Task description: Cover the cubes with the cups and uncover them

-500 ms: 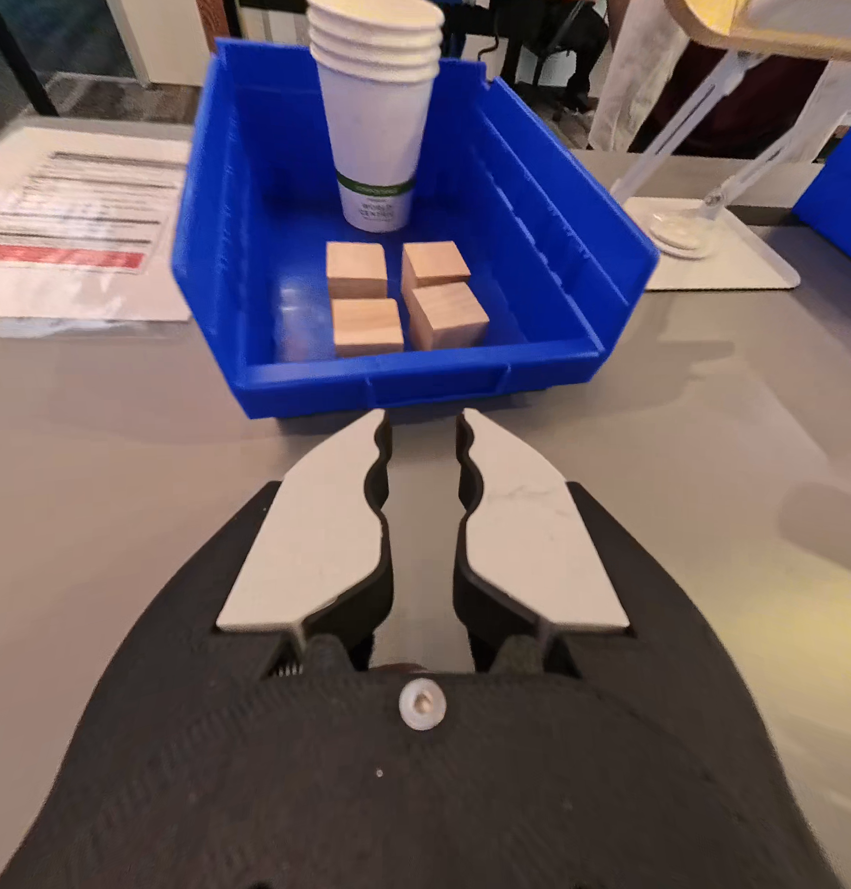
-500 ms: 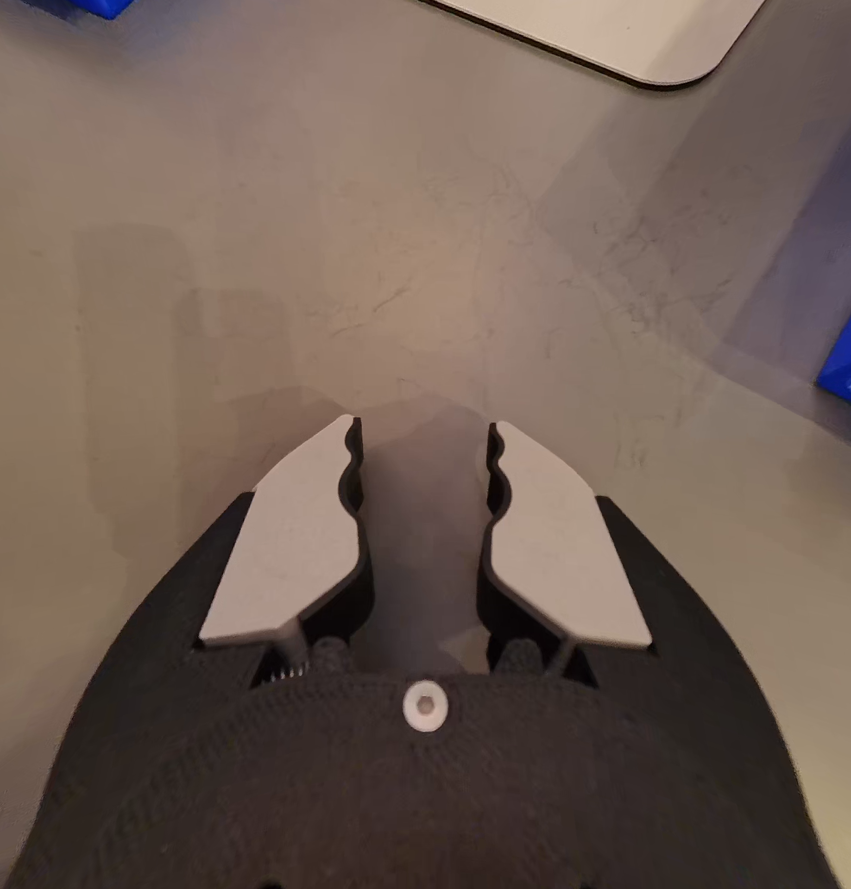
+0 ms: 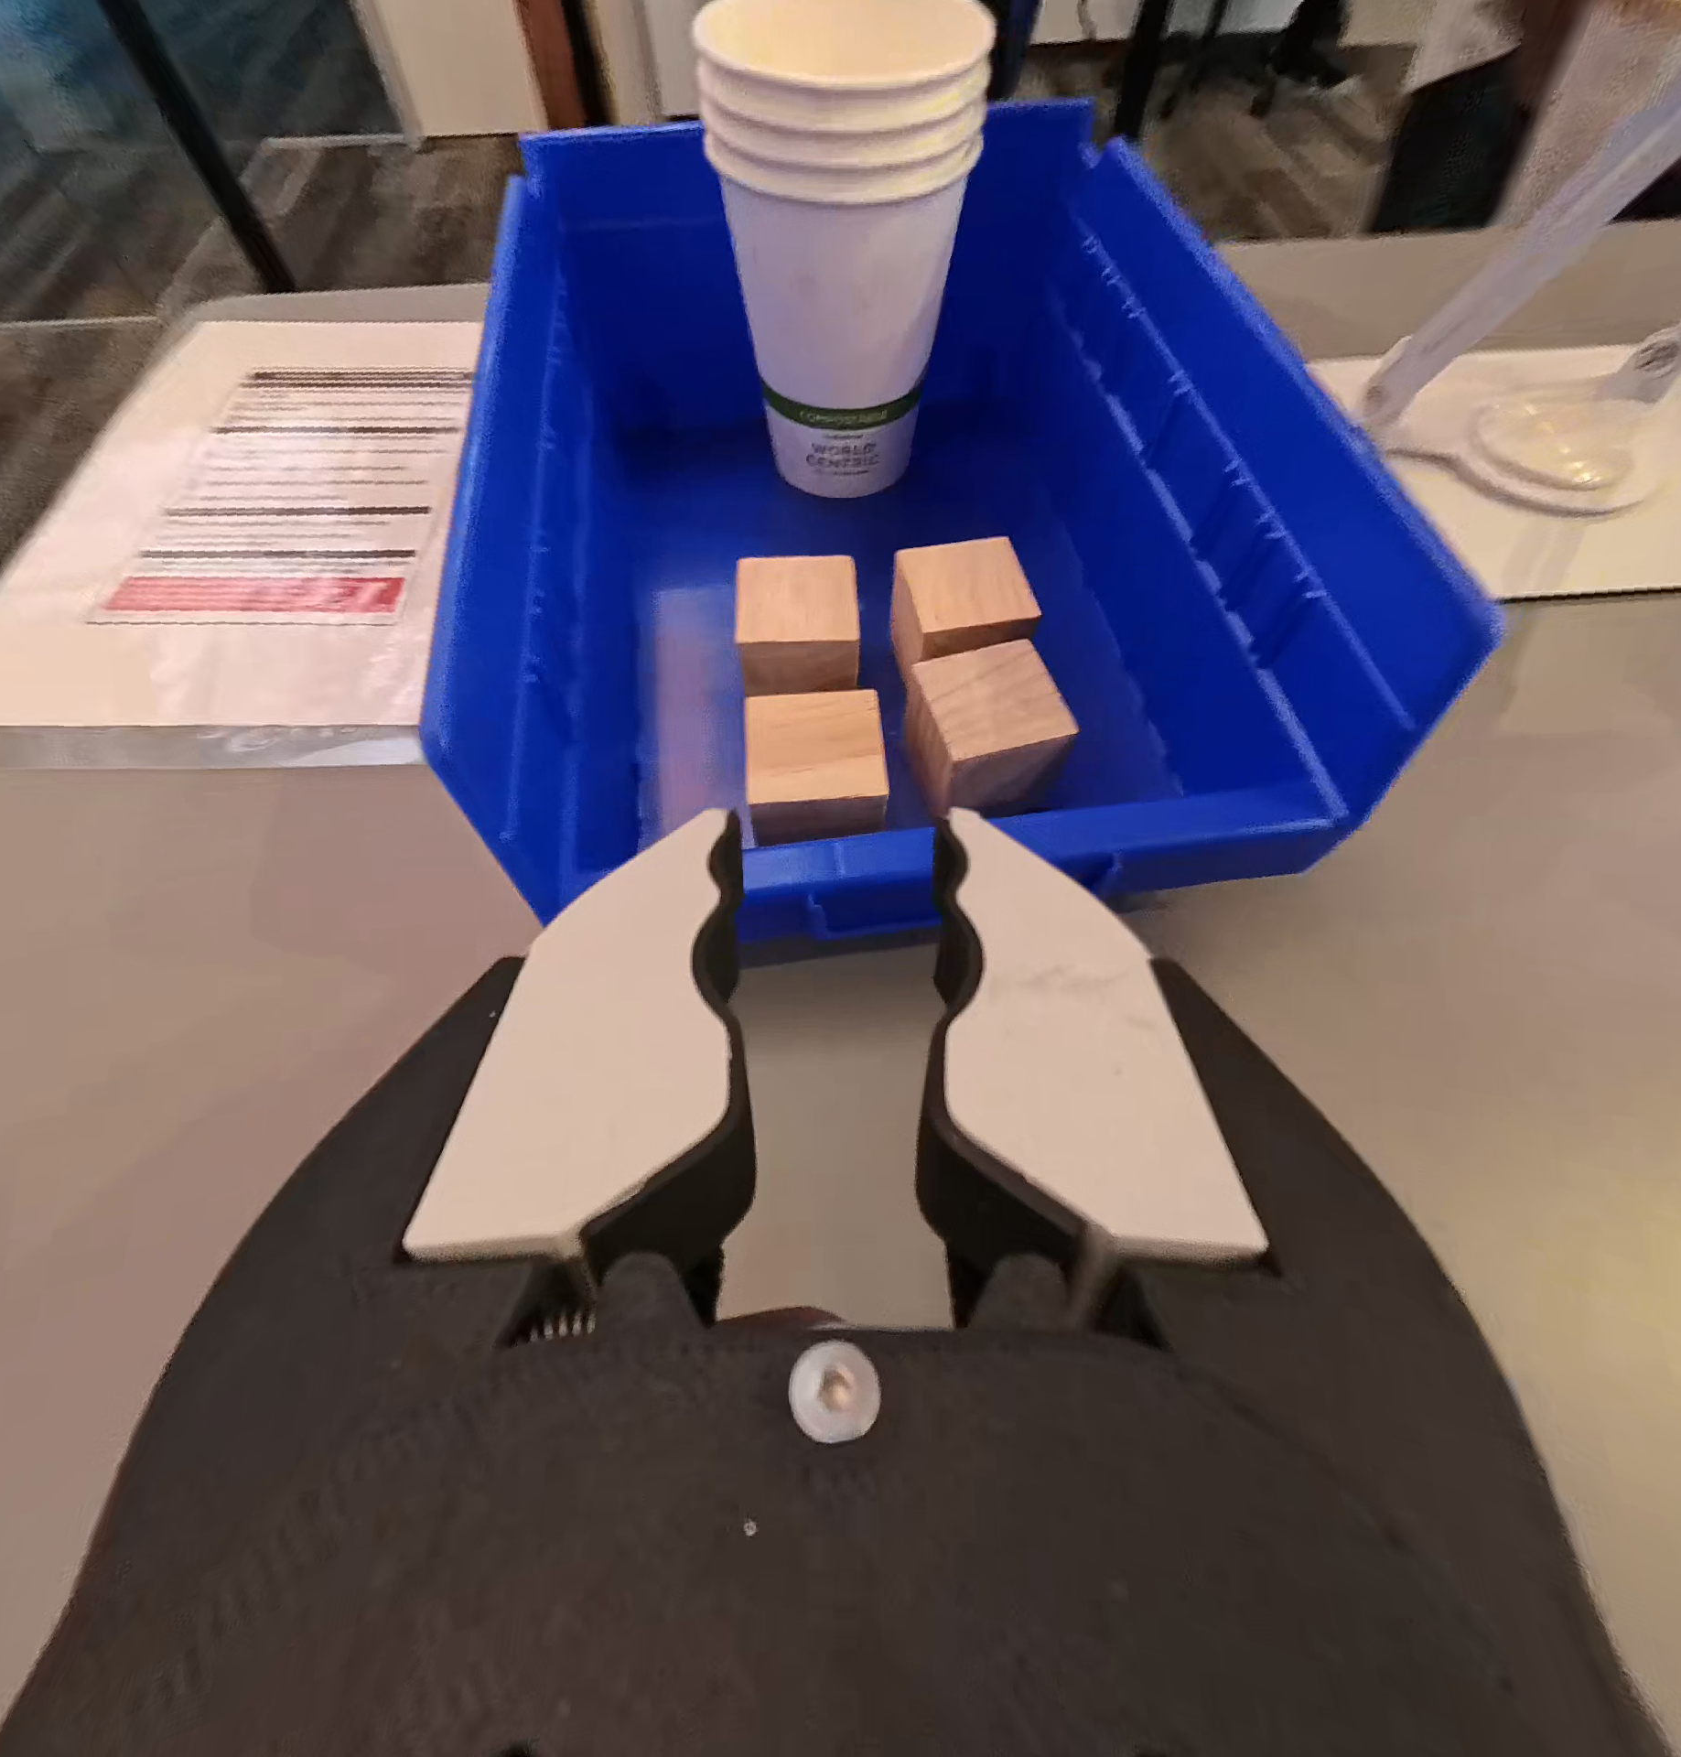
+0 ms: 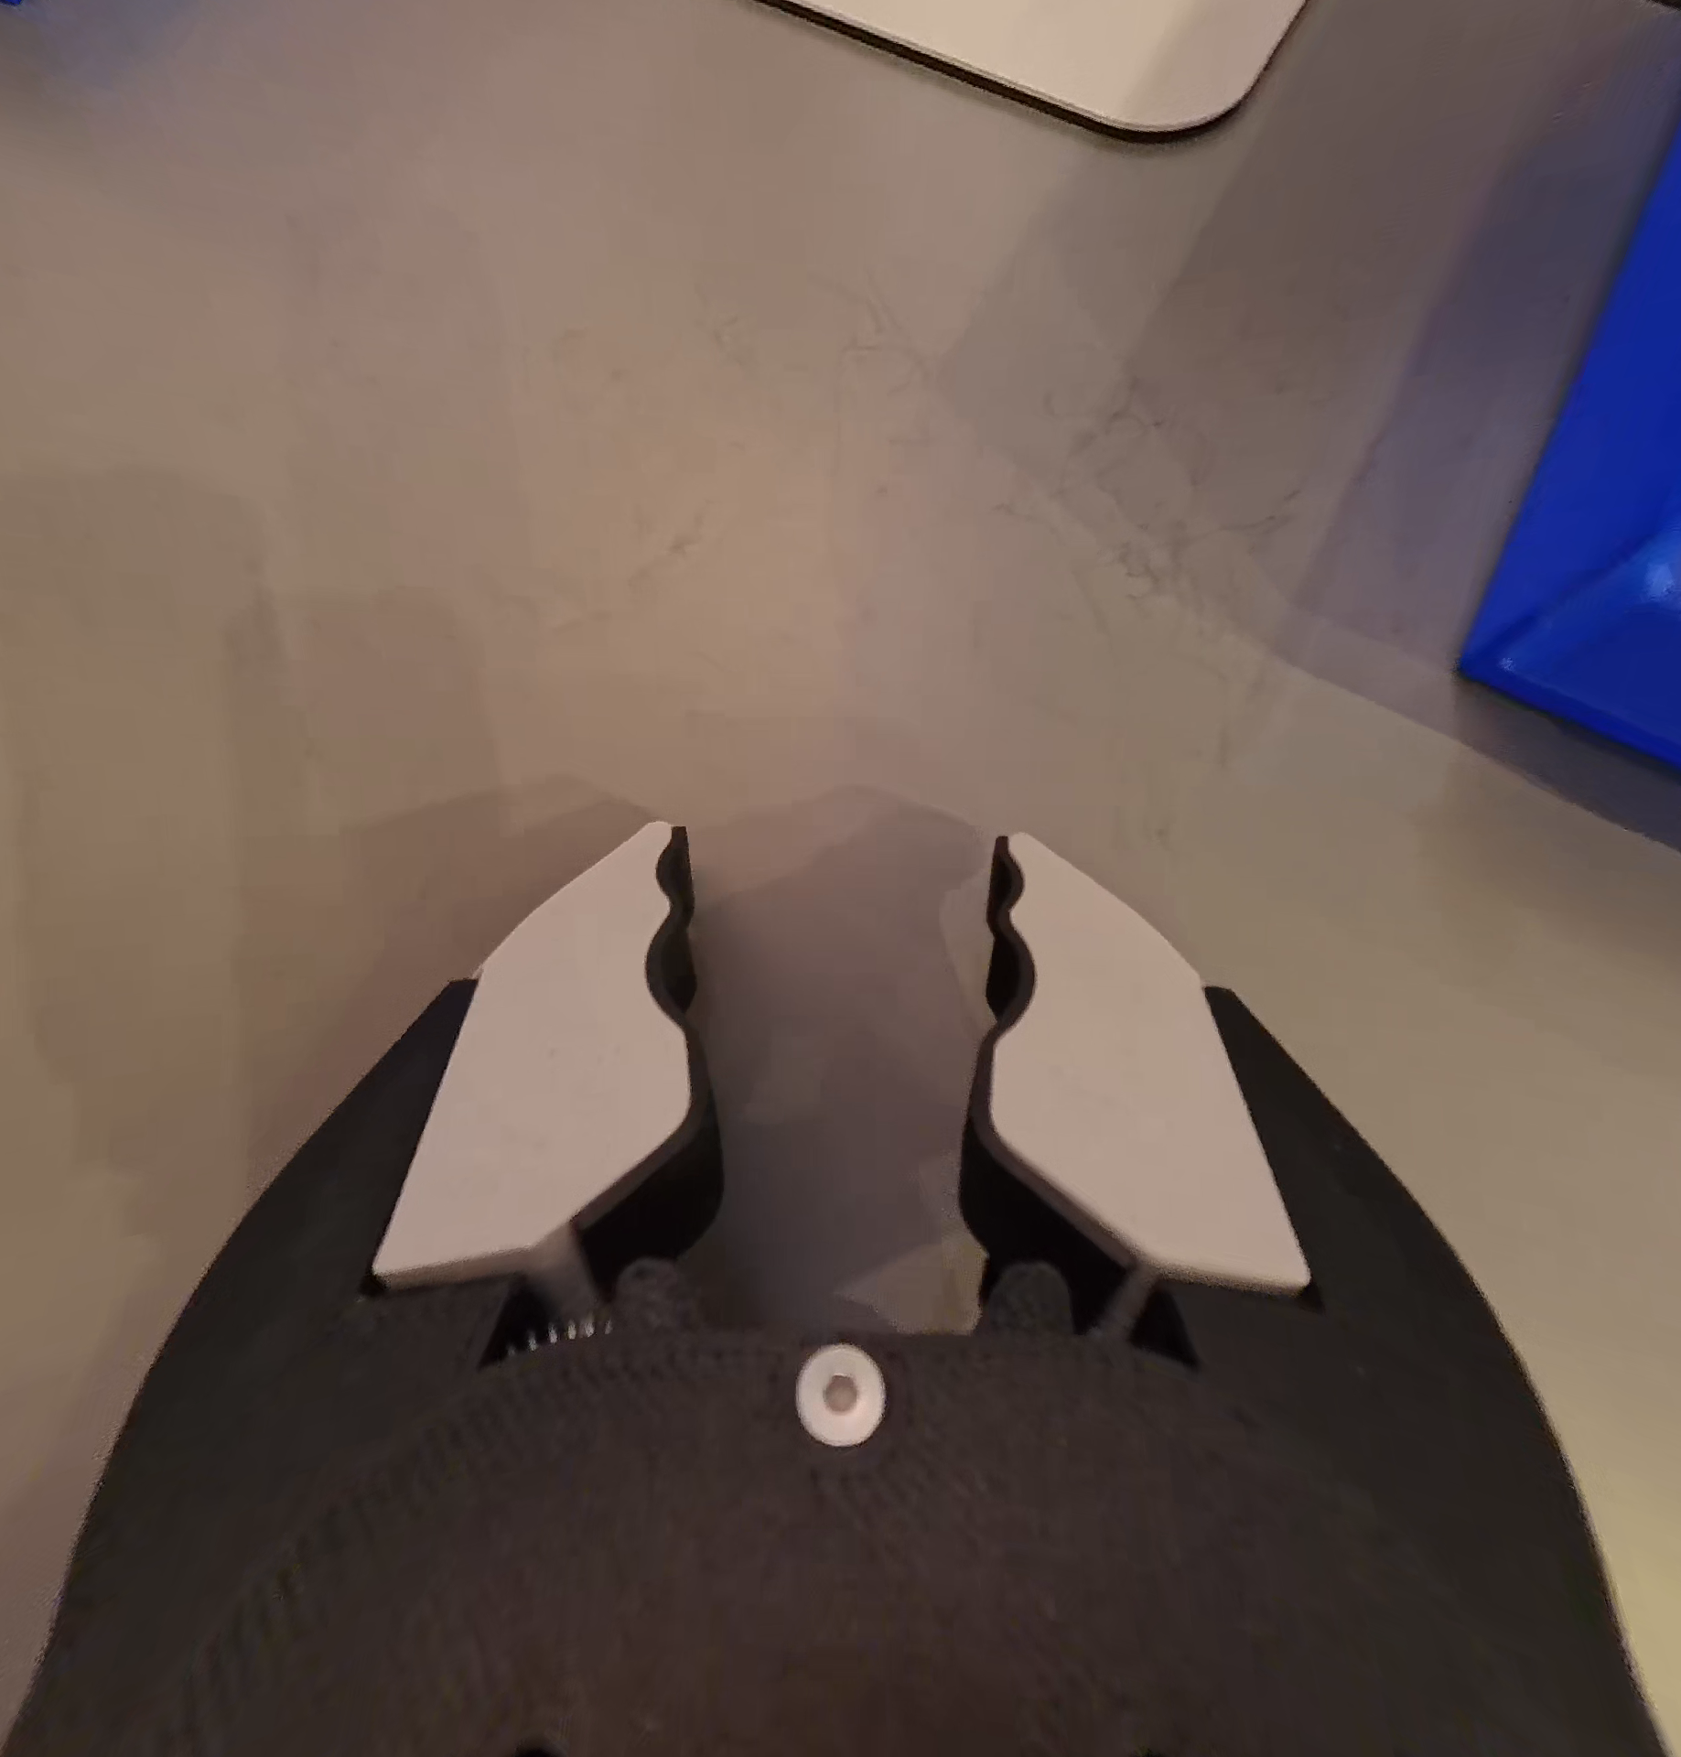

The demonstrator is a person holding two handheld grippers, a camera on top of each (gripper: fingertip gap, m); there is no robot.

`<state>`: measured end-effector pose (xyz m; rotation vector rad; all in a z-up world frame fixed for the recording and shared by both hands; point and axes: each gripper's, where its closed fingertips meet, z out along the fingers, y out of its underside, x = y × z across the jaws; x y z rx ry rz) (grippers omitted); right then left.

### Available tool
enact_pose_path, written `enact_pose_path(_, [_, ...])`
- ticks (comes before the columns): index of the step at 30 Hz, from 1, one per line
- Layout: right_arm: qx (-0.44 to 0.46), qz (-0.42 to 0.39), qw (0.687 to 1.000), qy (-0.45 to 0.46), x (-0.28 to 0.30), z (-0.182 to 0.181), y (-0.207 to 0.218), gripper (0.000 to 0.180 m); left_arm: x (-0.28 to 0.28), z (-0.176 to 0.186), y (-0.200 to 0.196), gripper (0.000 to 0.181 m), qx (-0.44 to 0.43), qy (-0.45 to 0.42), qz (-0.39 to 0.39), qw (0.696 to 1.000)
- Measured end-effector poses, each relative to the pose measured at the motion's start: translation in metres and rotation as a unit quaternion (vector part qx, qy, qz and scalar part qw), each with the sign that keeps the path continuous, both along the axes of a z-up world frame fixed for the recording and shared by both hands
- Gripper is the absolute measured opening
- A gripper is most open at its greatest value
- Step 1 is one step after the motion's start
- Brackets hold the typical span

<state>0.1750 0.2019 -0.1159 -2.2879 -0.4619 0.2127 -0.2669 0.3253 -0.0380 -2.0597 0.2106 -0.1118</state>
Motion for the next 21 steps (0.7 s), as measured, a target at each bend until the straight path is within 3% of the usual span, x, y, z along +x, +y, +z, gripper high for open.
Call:
enact_pose_path(6, [-0.015,0.001,1.000,0.000,0.003,-0.004,0.001,0.064,-0.010,-0.001,0.007,0.042,-0.005,0.101,0.054,0.993])
enact_pose_path(21, [-0.017,0.010,1.000,0.003,0.002,-0.004,0.001,0.067,-0.022,0.012,-0.001,0.048,0.008,0.109,0.078,0.991])
